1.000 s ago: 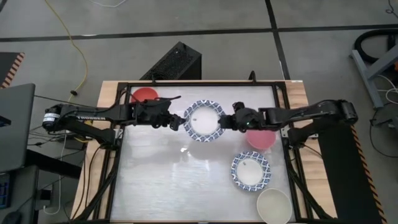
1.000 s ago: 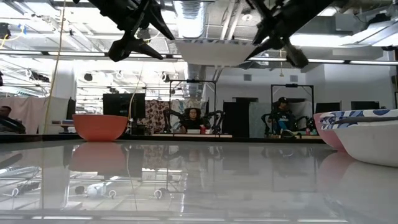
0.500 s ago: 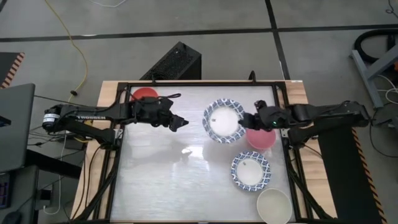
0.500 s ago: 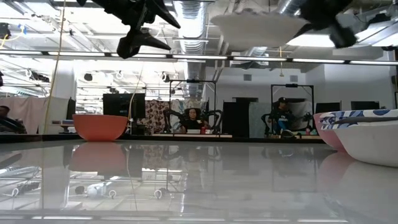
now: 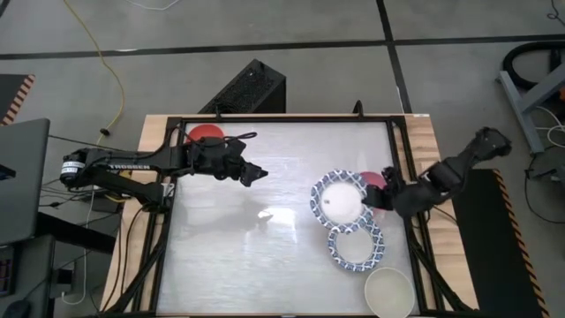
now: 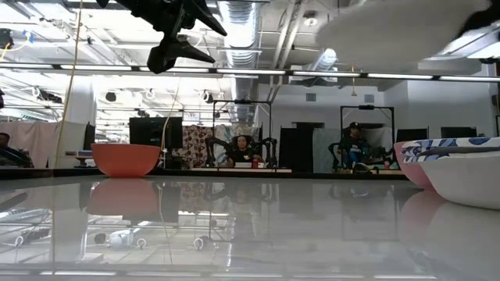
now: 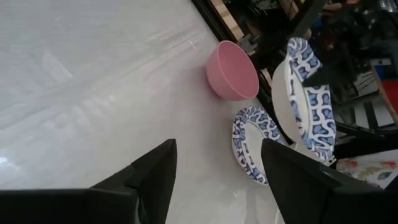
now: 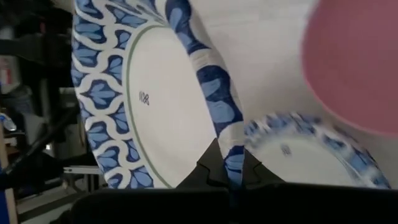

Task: Nest bowls inside each other by size order
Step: Stack the left blue bowl on top of the right blue bowl

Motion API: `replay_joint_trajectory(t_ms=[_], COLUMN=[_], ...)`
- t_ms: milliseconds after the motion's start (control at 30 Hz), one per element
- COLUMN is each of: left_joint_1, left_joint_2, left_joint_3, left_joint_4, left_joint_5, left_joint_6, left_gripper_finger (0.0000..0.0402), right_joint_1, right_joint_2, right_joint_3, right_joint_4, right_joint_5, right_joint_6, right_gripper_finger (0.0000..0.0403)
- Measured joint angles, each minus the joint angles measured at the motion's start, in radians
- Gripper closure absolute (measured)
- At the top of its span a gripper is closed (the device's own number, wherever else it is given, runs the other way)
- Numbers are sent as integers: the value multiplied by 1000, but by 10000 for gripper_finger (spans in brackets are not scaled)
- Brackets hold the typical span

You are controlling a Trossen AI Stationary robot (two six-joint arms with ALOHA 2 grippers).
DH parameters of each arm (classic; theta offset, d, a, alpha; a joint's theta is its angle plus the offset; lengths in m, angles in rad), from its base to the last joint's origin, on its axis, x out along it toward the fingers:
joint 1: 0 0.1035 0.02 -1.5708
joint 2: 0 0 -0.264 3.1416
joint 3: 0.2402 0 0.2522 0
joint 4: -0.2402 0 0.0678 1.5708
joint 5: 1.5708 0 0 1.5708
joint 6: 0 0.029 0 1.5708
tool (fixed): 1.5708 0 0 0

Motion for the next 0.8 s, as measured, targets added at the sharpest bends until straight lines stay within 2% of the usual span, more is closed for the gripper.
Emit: replay_joint_trajectory(t_ms=[167,267,400,600,800], left_joint_1=[0,0,0,0,0], left_joint_2=[0,0,0,0,0], left_joint_3=[0,0,0,0,0], left_joint_4=[0,0,-1,-1,-1], left_joint_5=[0,-1,0,-2,-3], left_joint_6=[0,2,19,19,14], left_gripper_finger=[178,178,178,178,178], right_joint_1=[162,244,324,396,391], right_joint_2=[0,0,1,22,26], right_joint_3=[-1,-1,-1,-6,-105], right_joint_4=[-64,-110,-115,-127,-28], right_joint_5=[121,157,176,159,145], right_joint_6=[175,253,268,304,322], right_gripper_finger=[400,400,400,400,400])
